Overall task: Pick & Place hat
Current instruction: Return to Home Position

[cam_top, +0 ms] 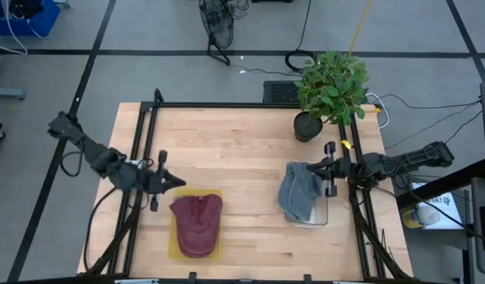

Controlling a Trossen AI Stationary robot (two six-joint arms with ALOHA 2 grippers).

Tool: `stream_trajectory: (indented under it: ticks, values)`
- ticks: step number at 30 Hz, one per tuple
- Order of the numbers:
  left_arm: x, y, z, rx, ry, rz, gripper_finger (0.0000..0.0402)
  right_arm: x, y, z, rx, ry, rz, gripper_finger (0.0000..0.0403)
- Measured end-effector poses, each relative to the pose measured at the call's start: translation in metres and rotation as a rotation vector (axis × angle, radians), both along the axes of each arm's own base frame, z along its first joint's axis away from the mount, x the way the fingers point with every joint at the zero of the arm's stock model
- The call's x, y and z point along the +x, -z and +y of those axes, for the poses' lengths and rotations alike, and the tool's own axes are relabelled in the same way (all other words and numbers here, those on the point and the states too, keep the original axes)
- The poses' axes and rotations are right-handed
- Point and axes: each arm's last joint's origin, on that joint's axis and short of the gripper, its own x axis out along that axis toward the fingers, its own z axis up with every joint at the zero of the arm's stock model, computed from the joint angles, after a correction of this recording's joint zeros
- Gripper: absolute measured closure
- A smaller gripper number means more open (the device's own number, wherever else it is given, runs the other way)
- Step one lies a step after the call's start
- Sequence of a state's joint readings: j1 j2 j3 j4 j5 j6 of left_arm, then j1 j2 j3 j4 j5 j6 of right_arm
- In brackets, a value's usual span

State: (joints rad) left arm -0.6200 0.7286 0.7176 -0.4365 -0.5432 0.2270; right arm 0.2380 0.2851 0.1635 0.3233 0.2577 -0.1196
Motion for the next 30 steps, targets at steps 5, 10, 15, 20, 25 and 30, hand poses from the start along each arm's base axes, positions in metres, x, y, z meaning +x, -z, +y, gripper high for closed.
stream_trajectory:
  ticks: [5, 10, 15, 20, 25, 30]
  values:
    - [-0.014, 0.027, 0.014, 0.020, 0.041, -0.172, 0.0399, -0.004, -0.004, -0.001, 0.014, 0.002, -0.041, 0.0403]
    - [-0.030, 0.046, 0.027, -0.030, 0.050, -0.285, 0.0398, -0.010, -0.004, -0.001, 0.004, -0.036, -0.051, 0.0403]
    - [-0.042, 0.056, 0.038, -0.097, 0.074, -0.330, 0.0398, -0.014, -0.006, -0.002, 0.002, -0.046, -0.077, 0.0403]
    - [-0.038, 0.068, 0.043, -0.149, 0.076, -0.404, 0.0399, -0.015, -0.004, -0.002, -0.017, -0.044, -0.061, 0.0403]
    - [-0.031, 0.091, 0.048, -0.162, 0.062, -0.387, 0.0399, -0.015, -0.002, -0.002, -0.031, -0.040, -0.041, 0.0403]
    - [-0.026, 0.115, 0.054, -0.177, 0.003, -0.427, 0.0399, -0.011, 0.014, -0.004, -0.046, -0.005, -0.049, 0.0403]
